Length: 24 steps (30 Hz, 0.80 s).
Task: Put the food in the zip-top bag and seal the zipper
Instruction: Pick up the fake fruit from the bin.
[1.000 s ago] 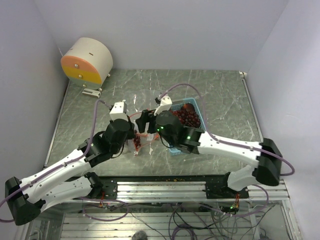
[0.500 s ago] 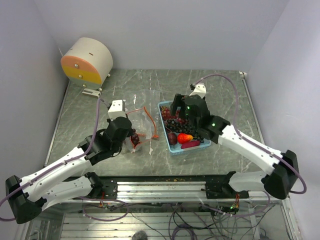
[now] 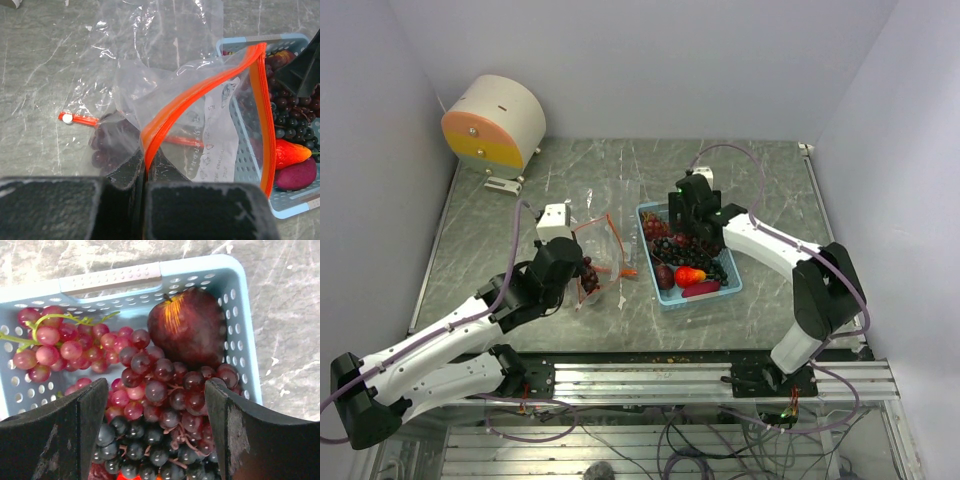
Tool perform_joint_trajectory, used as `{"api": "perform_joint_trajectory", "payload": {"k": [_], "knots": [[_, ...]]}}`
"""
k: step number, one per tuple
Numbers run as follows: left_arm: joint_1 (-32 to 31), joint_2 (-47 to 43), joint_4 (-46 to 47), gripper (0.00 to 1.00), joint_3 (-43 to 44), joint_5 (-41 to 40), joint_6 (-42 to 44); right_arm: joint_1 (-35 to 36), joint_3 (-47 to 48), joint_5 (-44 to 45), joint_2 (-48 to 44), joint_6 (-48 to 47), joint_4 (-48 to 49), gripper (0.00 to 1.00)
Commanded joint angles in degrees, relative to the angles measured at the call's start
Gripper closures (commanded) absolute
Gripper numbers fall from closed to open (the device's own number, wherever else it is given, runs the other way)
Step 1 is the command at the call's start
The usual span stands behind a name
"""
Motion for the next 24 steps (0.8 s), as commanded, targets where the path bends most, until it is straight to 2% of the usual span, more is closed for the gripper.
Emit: {"api": "perform_joint_trajectory", "payload": {"k": [1,9,14,21,22,23,24], "knots": [[-0.2,-0.9,2.9,0.93,-1.4,0.8,1.0,-2.5,0.9,-0.9,1.8,-3.9,-1.2,0.23],[-0.2,-0.2,2.6,0.93,-1.5,0.9,0.9,-3.9,-3.4,-2.2,4.5,-3.2,0.7,0.27],[-0.2,-0.5,3.5,0.93,-2.7,0.9,0.4,-4.0,-4.7,-2.2,5.2,-2.6,0.7,0.41],[-0.2,-0.8,2.7,0.93,-2.7,1.1,0.0,-4.1,-6.0,-2.0,6.4,-1.5,-0.6,0.43],[-0.2,-1.0,2.8,0.93,-2.8,1.1,0.0,-4.0,-6.2,-2.1,6.2,-1.4,-0.6,0.52],[-0.2,-1.2,2.7,0.93,-2.8,1.1,-0.1,-4.1,-6.3,-2.2,5.8,-1.4,-0.8,0.69],[-0.2,-1.3,2.5,0.93,-2.8,1.1,-0.1,-4.0,-6.5,-2.0,5.0,-1.2,-1.0,0.81]]}}
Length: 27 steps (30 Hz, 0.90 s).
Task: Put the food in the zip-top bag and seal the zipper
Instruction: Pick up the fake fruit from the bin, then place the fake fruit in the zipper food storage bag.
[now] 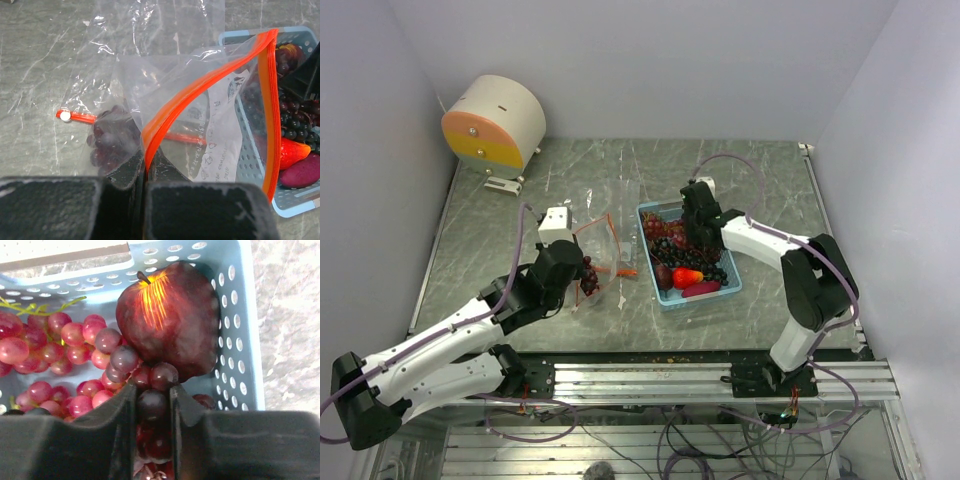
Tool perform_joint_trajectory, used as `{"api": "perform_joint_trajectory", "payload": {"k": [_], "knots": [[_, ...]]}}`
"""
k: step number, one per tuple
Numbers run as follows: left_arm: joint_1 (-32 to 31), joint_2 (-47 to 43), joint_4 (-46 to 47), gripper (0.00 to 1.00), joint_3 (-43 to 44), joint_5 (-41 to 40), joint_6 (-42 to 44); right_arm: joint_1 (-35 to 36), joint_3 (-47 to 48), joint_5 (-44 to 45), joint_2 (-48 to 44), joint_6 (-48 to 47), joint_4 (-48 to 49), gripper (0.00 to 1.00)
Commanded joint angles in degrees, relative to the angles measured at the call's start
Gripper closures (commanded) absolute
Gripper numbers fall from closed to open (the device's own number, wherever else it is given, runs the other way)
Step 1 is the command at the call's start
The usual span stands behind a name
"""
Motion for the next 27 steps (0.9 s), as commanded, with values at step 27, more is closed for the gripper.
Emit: {"api": "perform_joint_trajectory", "payload": {"k": [27], "knots": [[-0.1,2.8,4.8,0.93,-2.1,-0.1,-2.1,2.6,-3.4,-48.2,-37.5,6.9,13.5,1.00]]}}
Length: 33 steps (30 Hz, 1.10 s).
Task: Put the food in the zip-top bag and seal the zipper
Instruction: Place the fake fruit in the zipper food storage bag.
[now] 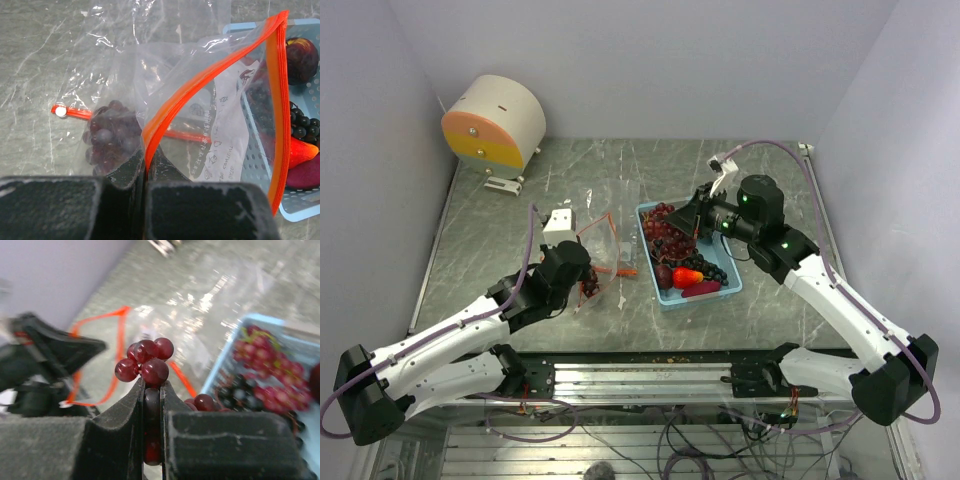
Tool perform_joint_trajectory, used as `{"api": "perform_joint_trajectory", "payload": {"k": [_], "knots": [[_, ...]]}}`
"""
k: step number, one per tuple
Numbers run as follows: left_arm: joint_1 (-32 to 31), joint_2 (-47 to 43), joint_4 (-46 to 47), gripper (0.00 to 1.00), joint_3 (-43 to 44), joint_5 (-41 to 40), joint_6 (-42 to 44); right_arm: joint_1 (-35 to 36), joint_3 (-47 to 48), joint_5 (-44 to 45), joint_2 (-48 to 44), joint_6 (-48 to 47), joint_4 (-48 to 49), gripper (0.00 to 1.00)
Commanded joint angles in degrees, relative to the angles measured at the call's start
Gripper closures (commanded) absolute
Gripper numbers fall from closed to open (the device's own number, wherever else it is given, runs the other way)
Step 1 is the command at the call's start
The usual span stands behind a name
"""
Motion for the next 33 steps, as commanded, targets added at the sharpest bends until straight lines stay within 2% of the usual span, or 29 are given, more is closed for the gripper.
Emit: {"api": "perform_joint_trajectory", "payload": {"k": [1,8,17,24,29,33], "knots": [[-0.1,1.5,3.5,0.93,-0.9,-0.1,-1.0,1.2,-0.7,-12.0,-4.0,7.5,15.6,1.00],[-0.2,4.8,6.4,0.93,-1.1,0.8,-1.6,5.1,-4.9,-13.1,-3.6,16.6,32.0,1.00],[-0.1,2.8,5.3,0.93,-0.1,2.0,-1.9,15.5,-5.7,-3.5,4.9,15.7,41.0,1.00],[-0.2,-0.4,3.3,0.93,-0.3,3.6,-2.6,20.1,-6.7,10.4,10.0,10.3,38.8,1.00],[-0.2,-1.6,2.2,0.93,1.1,5.9,-2.9,22.3,-6.6,17.2,13.1,7.5,37.0,1.00],[-0.1,-1.7,1.6,0.93,1.8,6.4,-2.8,26.2,-4.1,27.4,14.9,3.8,32.3,1.00]]}}
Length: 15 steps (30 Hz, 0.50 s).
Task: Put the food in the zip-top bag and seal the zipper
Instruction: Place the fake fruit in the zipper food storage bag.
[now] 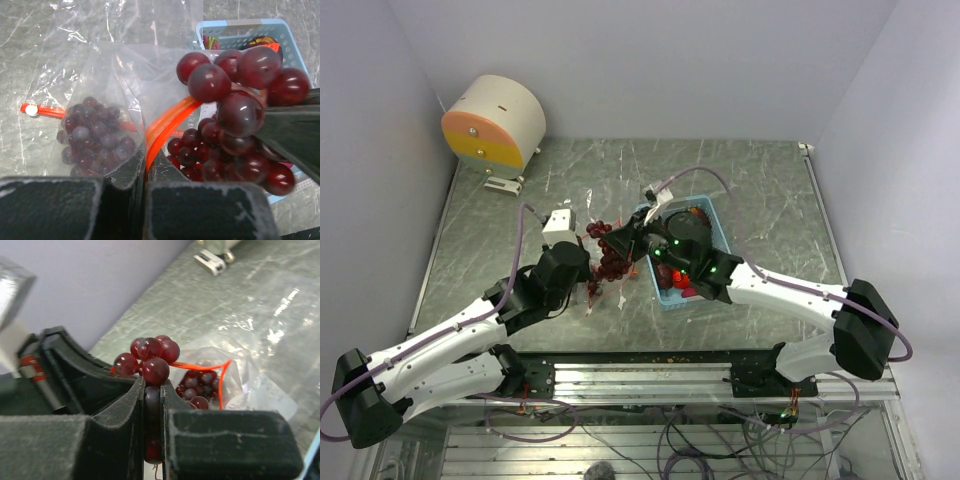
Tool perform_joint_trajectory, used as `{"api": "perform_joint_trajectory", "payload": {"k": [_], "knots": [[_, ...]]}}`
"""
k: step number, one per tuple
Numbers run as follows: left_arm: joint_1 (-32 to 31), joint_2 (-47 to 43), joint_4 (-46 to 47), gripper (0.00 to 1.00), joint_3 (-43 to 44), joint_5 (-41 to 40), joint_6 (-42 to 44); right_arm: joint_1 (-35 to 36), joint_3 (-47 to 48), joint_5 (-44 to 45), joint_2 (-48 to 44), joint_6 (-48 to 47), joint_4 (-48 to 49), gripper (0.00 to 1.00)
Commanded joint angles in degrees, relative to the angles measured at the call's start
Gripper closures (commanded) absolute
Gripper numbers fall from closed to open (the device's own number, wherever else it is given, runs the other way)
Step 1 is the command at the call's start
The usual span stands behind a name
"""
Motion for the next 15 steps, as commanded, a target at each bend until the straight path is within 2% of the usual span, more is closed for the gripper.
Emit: {"api": "perform_joint_trajectory", "payload": {"k": [1,7,12,15], "knots": [[-0.1,-0.7,-1.1,0.93,2.4,1.7,-0.5,4.5,3.4,14.2,1.5,-6.1,-3.6,1.00],[-0.1,-0.8,-2.2,0.93,2.4,-0.5,-0.1,9.7,2.7,22.5,1.6,-9.7,-6.8,0.98],[-0.1,-0.4,-1.7,0.93,2.2,-0.3,0.0,9.8,4.4,24.3,1.3,-10.2,-12.7,0.58],[-0.2,-0.2,-2.0,0.93,2.7,-0.6,0.1,9.8,4.7,24.6,-0.3,-11.0,-15.2,0.42]]}}
